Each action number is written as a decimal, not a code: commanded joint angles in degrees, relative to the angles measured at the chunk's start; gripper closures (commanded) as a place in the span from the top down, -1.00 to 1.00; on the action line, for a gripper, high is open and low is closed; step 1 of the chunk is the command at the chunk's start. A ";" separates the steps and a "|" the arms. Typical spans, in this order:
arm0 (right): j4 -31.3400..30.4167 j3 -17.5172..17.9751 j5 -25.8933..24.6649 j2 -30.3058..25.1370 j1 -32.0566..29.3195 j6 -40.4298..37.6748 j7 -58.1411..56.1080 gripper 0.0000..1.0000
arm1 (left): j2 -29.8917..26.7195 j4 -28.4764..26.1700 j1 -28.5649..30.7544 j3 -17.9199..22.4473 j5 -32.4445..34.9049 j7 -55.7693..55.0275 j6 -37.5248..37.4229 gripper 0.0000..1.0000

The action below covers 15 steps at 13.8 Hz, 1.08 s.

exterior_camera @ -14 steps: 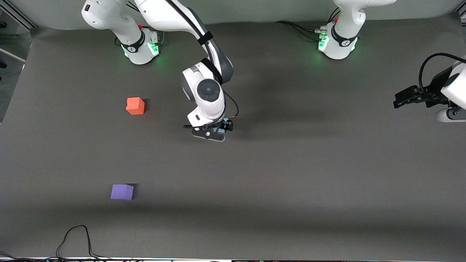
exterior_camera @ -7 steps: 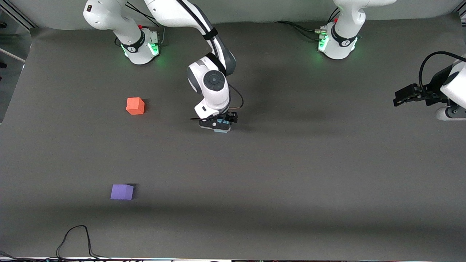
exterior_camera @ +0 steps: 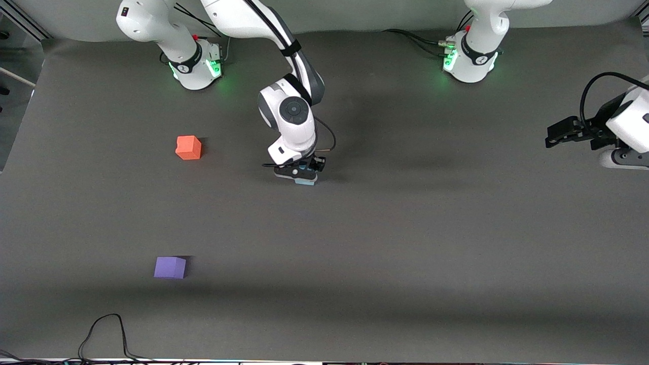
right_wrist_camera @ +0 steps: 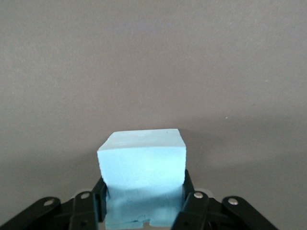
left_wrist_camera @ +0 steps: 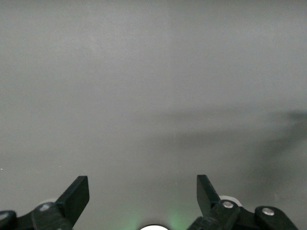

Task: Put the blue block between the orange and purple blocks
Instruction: 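Hand the blue block from the left gripper to the right gripper, then carry the blue block with the right gripper between orange and purple blocks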

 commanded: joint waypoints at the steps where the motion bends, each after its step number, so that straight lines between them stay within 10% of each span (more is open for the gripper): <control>1: -0.89 -5.09 0.18 -5.20 0.32 -4.76 -7.97 -0.30 | 0.14 0.77 -0.57 -0.13 2.63 1.43 -1.24 1.00; 8: 2.54 -27.85 1.05 -10.05 -0.81 -19.72 -39.60 -0.30 | 0.14 0.77 -0.14 -0.05 2.39 1.43 -0.97 1.00; 15: 0.26 -22.61 4.83 -8.21 -22.43 -16.58 -61.52 -0.29 | 0.14 0.51 -0.66 -0.05 1.85 0.81 -1.15 1.00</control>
